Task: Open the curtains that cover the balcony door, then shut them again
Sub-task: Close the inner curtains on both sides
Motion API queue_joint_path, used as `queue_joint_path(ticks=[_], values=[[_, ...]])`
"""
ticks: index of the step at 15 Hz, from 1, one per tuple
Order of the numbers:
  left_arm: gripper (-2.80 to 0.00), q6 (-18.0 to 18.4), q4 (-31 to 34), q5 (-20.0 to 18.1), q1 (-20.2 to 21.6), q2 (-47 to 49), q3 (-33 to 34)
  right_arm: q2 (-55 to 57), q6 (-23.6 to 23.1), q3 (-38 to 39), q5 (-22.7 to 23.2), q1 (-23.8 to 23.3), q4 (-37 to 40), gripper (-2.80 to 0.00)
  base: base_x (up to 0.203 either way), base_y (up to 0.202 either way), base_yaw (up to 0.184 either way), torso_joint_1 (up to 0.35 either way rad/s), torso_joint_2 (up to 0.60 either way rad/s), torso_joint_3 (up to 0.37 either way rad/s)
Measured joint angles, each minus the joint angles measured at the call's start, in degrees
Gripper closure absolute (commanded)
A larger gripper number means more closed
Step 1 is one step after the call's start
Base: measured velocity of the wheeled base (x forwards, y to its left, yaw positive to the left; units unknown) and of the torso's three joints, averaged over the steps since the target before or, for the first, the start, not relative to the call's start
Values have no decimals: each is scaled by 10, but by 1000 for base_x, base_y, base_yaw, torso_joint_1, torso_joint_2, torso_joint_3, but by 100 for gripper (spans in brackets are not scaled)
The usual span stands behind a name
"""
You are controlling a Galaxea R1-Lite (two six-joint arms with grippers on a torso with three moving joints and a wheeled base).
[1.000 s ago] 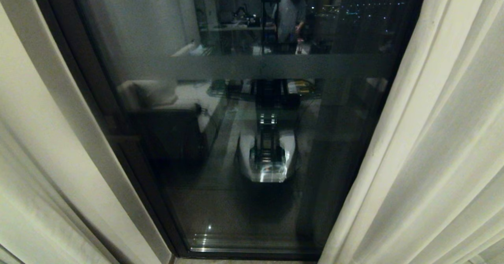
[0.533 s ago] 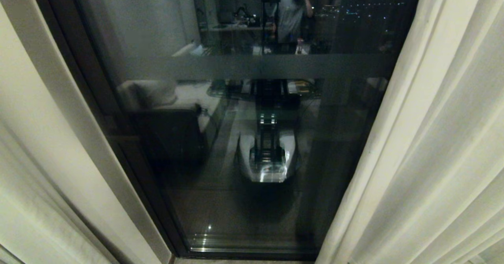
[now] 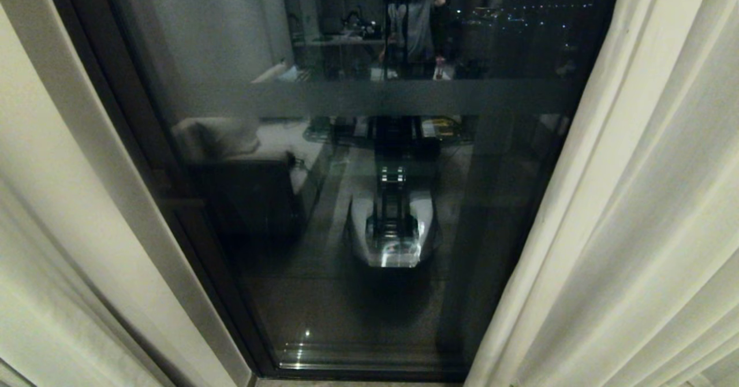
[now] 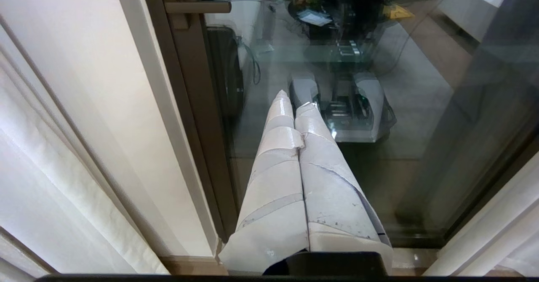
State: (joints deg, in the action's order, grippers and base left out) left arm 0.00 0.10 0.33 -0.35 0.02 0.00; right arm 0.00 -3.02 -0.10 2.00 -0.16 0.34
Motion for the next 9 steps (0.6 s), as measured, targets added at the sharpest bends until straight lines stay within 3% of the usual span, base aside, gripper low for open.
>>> queue_joint_path(ticks=[9], values=[[0,0,-1,0,0,0,0,0,0,0,0,0,0,0,0,0,0,0,0,0]])
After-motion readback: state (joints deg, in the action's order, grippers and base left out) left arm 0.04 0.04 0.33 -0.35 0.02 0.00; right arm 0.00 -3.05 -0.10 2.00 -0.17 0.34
